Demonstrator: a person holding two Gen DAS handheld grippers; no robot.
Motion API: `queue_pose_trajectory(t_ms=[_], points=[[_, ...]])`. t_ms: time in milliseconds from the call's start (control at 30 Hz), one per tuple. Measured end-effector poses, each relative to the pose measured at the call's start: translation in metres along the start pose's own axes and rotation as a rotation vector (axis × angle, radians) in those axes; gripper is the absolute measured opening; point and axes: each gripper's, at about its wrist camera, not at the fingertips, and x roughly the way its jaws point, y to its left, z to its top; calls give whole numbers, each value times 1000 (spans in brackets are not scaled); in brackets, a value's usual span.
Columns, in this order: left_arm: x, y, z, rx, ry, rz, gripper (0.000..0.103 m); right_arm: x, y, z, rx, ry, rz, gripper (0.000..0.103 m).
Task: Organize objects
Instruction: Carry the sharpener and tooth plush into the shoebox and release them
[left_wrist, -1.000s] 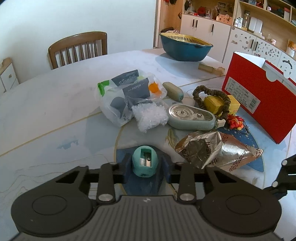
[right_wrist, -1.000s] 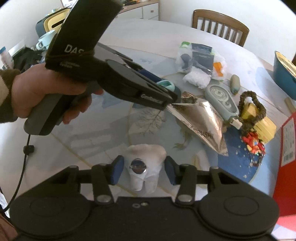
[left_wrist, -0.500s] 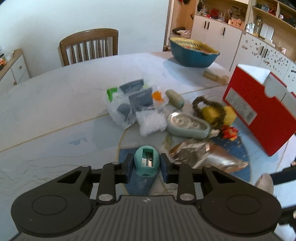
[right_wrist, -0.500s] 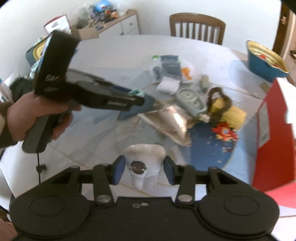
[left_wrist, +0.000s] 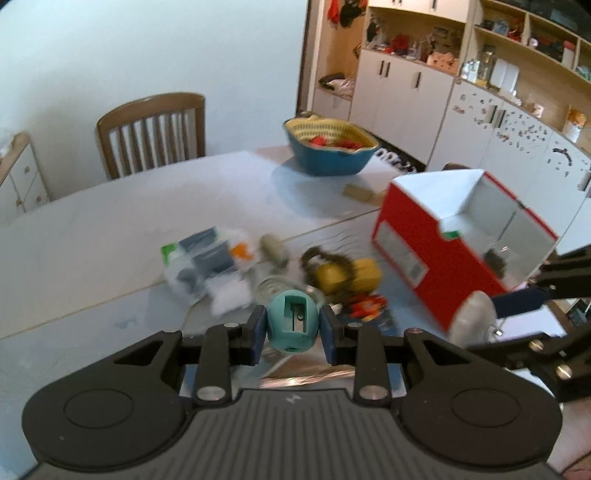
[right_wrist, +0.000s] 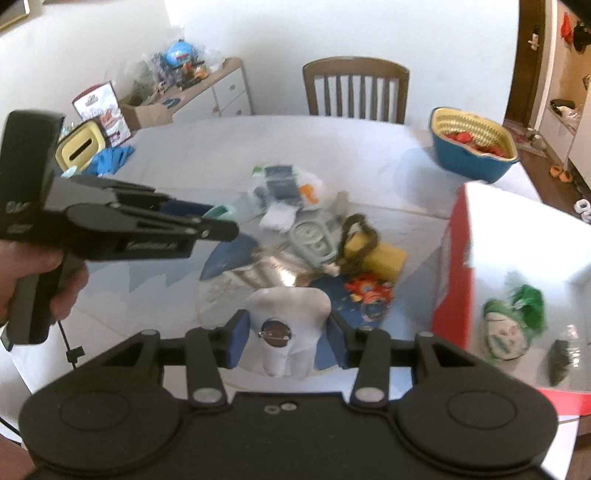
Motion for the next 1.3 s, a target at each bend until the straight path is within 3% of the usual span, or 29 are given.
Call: queue_pose_trajectory(t_ms=[467, 933, 1300], points=[[-3, -100, 40, 74, -42, -26, 30, -57, -94, 4, 46, -106, -71, 44], [45, -192, 70, 139, -14, -80, 30, -85, -190, -9, 70, -134, -140, 44], [98, -234, 83, 201, 38, -57, 30, -74, -251, -9, 123, -108, -156, 44]])
